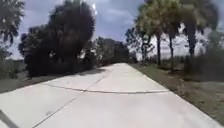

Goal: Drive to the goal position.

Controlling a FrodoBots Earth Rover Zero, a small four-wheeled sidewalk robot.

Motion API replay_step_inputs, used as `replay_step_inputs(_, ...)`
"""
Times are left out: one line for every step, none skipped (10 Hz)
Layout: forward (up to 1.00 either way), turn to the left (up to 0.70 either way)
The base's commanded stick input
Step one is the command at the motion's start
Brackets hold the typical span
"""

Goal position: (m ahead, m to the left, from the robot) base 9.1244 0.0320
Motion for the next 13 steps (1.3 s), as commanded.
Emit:
replay_step_inputs(0.85, 0.0)
replay_step_inputs(0.85, 0.0)
replay_step_inputs(0.85, 0.0)
replay_step_inputs(0.85, 0.0)
replay_step_inputs(0.85, 0.0)
replay_step_inputs(0.85, 0.0)
replay_step_inputs(0.85, -0.11)
replay_step_inputs(0.85, -0.34)
replay_step_inputs(0.85, -0.34)
replay_step_inputs(0.85, -0.34)
replay_step_inputs(0.85, -0.13)
replay_step_inputs(0.85, 0.0)
replay_step_inputs(0.85, 0.0)
